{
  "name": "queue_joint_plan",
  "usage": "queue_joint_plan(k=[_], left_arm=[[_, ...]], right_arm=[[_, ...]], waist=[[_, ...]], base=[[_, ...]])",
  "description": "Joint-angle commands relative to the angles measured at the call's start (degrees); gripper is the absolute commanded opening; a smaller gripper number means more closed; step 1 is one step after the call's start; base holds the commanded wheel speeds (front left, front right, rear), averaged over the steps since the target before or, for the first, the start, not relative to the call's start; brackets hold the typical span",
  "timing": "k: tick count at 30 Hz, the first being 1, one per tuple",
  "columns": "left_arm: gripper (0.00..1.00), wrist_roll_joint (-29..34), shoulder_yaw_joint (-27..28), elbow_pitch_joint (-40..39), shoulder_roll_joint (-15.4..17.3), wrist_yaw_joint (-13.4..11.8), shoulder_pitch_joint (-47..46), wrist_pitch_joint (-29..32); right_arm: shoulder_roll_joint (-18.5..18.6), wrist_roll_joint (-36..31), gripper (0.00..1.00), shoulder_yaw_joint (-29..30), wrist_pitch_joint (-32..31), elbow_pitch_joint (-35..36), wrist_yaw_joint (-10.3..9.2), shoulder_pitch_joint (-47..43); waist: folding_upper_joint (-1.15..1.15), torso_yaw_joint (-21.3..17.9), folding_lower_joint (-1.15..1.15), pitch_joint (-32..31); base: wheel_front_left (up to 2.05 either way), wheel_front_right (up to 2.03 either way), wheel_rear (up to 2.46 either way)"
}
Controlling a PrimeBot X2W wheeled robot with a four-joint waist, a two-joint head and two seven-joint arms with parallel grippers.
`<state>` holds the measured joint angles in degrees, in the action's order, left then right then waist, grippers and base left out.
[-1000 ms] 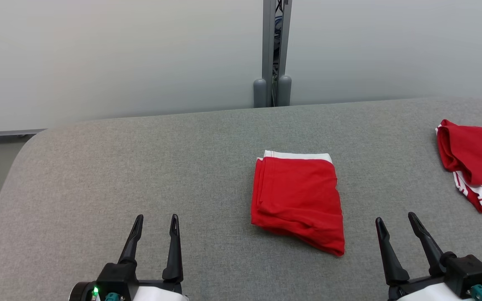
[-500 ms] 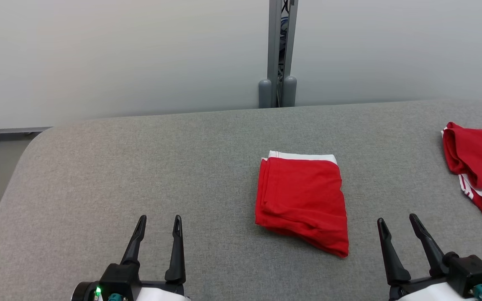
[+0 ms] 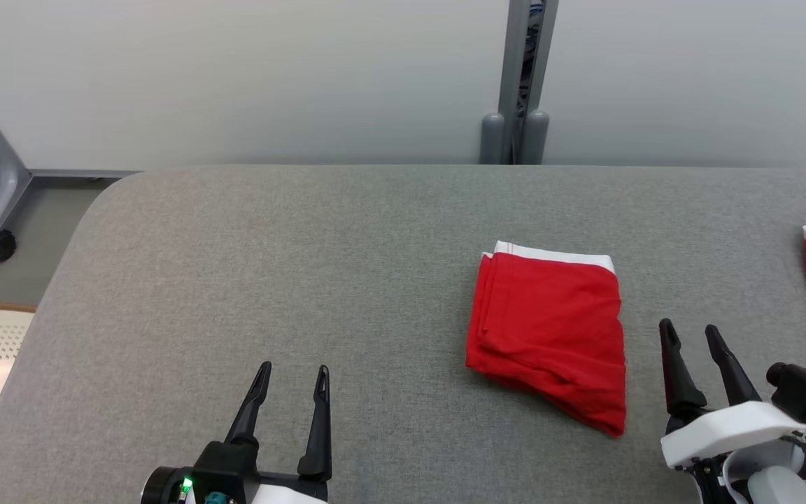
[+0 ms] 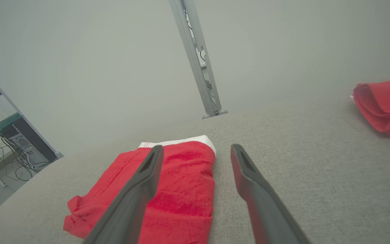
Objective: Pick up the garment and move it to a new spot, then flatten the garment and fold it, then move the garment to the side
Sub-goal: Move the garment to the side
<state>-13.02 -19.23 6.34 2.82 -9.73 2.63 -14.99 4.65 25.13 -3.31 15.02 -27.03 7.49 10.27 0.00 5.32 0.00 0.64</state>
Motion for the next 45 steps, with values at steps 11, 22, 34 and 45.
queue_joint_plan(k=[11,22,34,45], left_arm=[[1.0,0.2,-1.9,0.4,0.2,0.3,-3.0,-0.2],[1.0,0.6,-2.7,0.3,0.2,-0.3,-4.8,-0.2],[1.0,0.7,-2.8,0.2,0.2,-0.8,-5.5,-0.2],[1.0,1.1,-2.6,0.4,0.2,-0.6,-5.7,-0.2]], right_arm=[[5.0,17.7,1.0,-6.1,-0.4,-15.0,0.0,9.7],[8.0,28.0,1.0,-13.1,-3.1,-22.6,0.0,15.0],[9.1,34.1,0.0,-19.6,-2.2,-23.7,0.02,16.3],[12.1,32.0,0.0,-24.9,0.2,-22.7,0.01,19.6]], waist=[[0.0,6.3,0.0,5.0],[0.0,8.7,0.0,7.8],[0.0,9.0,0.0,8.7],[0.0,6.8,0.0,8.9]], base=[[0.0,0.0,0.0],[0.0,0.0,0.0],[0.0,0.0,0.0],[0.0,0.0,0.0]])
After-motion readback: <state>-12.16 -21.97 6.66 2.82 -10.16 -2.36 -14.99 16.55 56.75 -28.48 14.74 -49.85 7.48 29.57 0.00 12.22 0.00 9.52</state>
